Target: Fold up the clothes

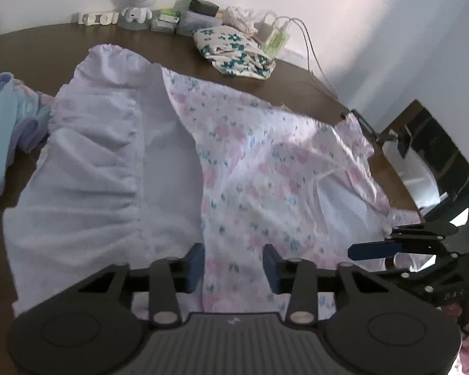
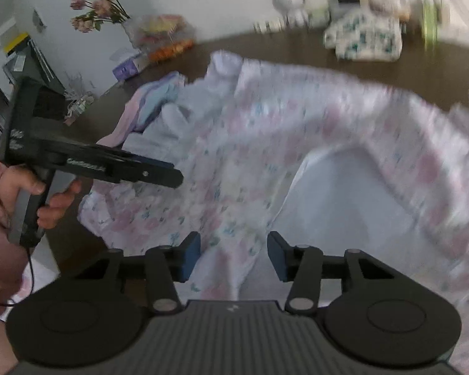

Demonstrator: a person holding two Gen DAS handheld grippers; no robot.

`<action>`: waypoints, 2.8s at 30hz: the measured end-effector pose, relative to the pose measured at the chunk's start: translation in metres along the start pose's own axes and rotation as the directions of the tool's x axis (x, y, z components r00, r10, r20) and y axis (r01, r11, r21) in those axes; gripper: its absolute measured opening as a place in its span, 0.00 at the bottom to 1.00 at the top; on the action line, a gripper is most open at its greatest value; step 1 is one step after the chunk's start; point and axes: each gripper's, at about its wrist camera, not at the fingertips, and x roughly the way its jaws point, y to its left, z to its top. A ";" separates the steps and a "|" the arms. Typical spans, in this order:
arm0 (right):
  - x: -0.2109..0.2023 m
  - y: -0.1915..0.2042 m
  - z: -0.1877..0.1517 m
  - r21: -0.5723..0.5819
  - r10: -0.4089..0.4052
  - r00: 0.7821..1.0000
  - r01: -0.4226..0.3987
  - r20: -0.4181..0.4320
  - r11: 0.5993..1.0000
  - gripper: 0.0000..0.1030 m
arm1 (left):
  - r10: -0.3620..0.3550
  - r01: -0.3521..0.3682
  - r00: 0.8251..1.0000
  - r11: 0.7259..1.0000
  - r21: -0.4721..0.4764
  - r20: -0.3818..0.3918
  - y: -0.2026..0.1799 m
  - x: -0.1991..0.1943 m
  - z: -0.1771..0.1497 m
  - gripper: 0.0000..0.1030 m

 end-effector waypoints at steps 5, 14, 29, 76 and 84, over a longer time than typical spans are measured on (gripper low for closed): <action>-0.001 0.005 -0.013 0.010 -0.001 1.000 0.001 0.000 1.000 0.01 | 0.043 -0.043 0.999 0.998 0.038 -0.003 -0.006 0.002 -0.004 0.00; -0.067 0.027 -0.046 -0.147 0.175 0.971 -0.151 0.164 0.977 0.01 | -0.164 0.158 0.980 0.985 0.067 0.111 -0.014 -0.055 -0.024 0.00; -0.076 -0.002 -0.053 0.014 -0.164 0.960 0.166 0.228 0.986 0.55 | -0.023 0.021 1.000 0.989 0.146 0.013 -0.023 -0.033 -0.045 0.50; -0.103 -0.022 -0.059 -0.081 -0.405 0.890 0.429 0.208 0.900 0.49 | -0.081 0.083 0.995 0.996 -0.036 0.058 -0.002 -0.015 -0.021 0.57; -0.085 -0.030 -0.080 -0.135 -0.535 0.826 0.559 0.179 0.818 0.52 | -0.052 0.050 0.997 0.998 0.027 0.057 -0.015 0.004 -0.004 0.55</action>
